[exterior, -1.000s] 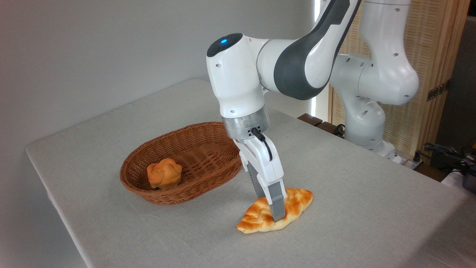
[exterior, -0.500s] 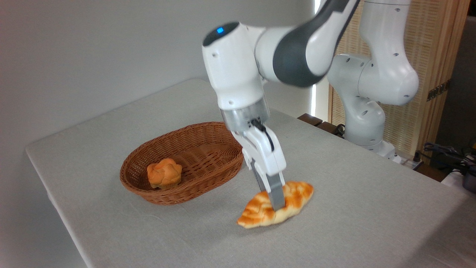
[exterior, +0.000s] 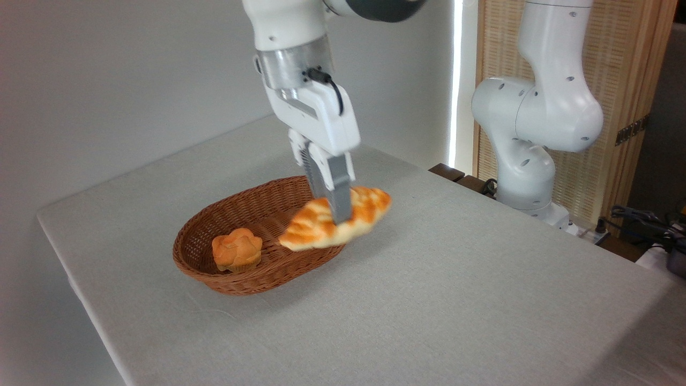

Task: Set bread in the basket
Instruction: 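Lift the braided bread and carry it over the wicker basket, then lower the bread into the basket and open the gripper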

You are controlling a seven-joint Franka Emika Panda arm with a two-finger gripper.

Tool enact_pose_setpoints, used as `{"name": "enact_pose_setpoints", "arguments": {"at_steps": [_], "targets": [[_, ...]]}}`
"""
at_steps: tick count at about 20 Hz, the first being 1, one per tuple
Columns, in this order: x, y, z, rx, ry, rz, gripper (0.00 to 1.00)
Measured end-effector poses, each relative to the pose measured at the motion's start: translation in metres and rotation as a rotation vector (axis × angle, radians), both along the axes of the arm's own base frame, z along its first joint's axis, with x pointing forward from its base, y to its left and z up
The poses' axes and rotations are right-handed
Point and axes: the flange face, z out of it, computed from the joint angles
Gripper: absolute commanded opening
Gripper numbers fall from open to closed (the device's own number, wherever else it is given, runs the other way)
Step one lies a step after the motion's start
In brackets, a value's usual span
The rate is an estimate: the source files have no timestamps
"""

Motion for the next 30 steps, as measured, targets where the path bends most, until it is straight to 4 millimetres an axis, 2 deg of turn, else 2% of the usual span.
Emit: {"name": "enact_pose_setpoints", "arguments": {"at_steps": [2,4,6,8,9,12,27,30], "targets": [[-0.002,-0.036,0.0,-0.011,0.0,0.052,0.41],[-0.003,-0.081,-0.015,0.002,0.019,0.104,0.44],[-0.004,-0.13,-0.041,0.025,0.054,0.154,0.67],[-0.005,-0.161,-0.064,0.037,0.09,0.167,1.0],[-0.003,-0.167,-0.072,0.038,0.102,0.17,1.0],[0.004,-0.166,-0.081,0.034,0.116,0.177,1.0],[0.007,-0.163,-0.077,0.029,0.11,0.175,1.0],[0.009,-0.162,-0.07,0.022,0.096,0.172,1.0]]}}
